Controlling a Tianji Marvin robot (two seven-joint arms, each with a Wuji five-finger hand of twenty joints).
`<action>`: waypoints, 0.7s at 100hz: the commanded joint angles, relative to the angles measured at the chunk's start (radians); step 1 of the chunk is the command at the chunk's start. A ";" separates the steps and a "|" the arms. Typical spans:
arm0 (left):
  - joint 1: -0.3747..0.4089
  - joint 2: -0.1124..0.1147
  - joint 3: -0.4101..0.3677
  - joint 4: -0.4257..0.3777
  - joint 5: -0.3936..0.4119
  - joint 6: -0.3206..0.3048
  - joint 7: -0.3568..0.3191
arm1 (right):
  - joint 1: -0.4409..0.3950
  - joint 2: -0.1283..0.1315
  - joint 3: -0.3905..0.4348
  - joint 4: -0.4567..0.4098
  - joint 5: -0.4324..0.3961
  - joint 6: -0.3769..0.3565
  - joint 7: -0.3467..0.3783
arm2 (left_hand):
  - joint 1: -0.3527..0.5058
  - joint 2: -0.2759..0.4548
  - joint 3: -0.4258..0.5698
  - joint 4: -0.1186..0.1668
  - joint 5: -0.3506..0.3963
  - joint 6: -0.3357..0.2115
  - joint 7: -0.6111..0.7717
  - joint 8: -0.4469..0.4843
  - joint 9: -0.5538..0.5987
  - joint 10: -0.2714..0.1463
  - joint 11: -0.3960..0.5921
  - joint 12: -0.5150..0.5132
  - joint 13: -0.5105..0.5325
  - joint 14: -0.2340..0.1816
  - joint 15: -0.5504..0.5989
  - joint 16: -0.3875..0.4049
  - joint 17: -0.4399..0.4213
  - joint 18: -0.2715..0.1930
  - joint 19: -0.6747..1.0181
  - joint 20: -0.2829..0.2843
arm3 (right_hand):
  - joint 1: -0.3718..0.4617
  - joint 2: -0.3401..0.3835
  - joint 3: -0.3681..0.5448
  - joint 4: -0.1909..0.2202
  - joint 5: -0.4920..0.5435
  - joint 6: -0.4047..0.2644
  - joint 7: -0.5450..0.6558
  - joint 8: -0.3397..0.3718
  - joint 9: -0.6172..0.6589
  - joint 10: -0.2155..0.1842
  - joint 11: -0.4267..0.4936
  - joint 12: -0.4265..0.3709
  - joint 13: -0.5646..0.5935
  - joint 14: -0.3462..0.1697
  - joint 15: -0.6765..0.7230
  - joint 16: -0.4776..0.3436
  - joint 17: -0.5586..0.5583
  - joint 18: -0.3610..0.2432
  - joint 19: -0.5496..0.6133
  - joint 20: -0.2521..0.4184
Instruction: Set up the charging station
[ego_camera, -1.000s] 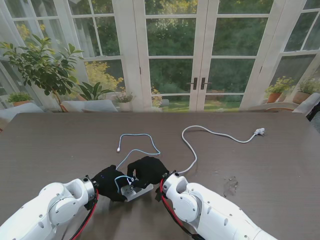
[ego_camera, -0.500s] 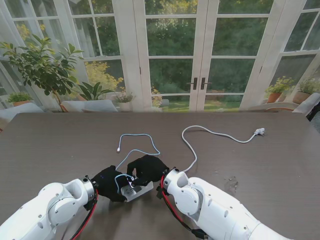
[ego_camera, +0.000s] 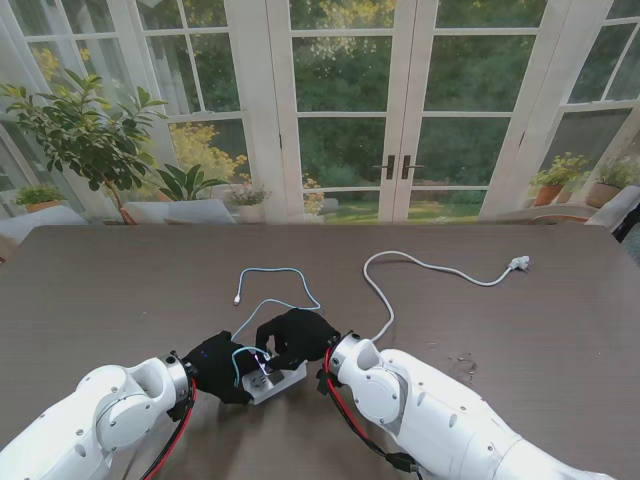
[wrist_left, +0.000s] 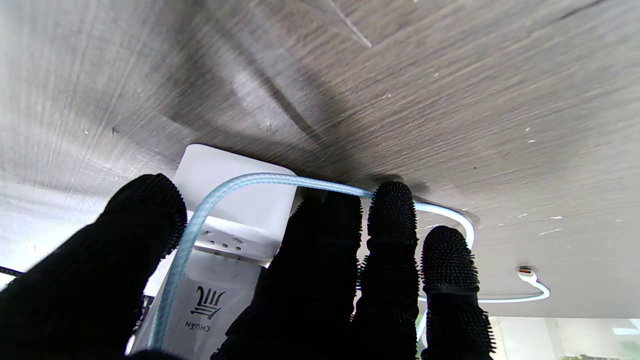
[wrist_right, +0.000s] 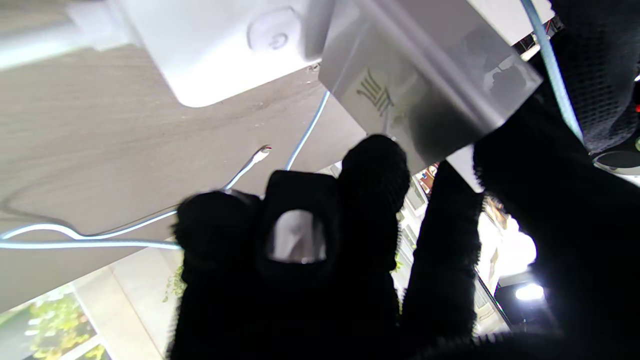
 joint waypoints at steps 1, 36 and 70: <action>0.031 0.003 0.018 0.046 0.012 -0.002 -0.044 | -0.022 0.023 -0.011 0.054 -0.018 0.012 0.030 | -0.016 -0.001 -0.010 0.039 0.080 -0.115 0.026 -0.029 0.019 -0.075 0.003 0.000 0.006 -0.011 -0.004 0.006 -0.002 0.000 0.000 0.018 | 0.116 0.024 0.086 0.047 0.064 0.174 0.156 0.032 0.030 -0.026 0.001 0.020 0.019 -0.015 -0.008 -0.606 -0.001 -0.072 0.004 0.022; 0.030 0.003 0.018 0.049 0.016 -0.002 -0.037 | -0.018 0.031 -0.020 0.070 -0.018 0.001 0.057 | -0.019 0.001 -0.013 0.040 0.080 -0.113 0.026 -0.029 0.020 -0.073 0.003 0.000 0.006 -0.009 -0.004 0.007 -0.001 0.000 0.001 0.019 | 0.116 0.031 0.085 0.049 0.056 0.163 0.168 0.033 0.024 -0.028 0.007 0.024 0.019 -0.010 -0.013 -0.608 -0.021 -0.084 0.014 0.028; 0.028 0.003 0.021 0.054 0.013 -0.004 -0.037 | 0.009 0.021 -0.044 0.117 0.004 -0.001 0.078 | -0.018 0.000 -0.014 0.040 0.080 -0.113 0.026 -0.029 0.020 -0.072 0.003 0.000 0.006 -0.008 -0.004 0.007 -0.001 0.001 0.001 0.019 | 0.117 0.044 0.086 0.053 0.052 0.156 0.169 0.034 0.012 -0.027 0.011 0.028 0.018 -0.008 -0.015 -0.607 -0.024 -0.092 0.019 0.027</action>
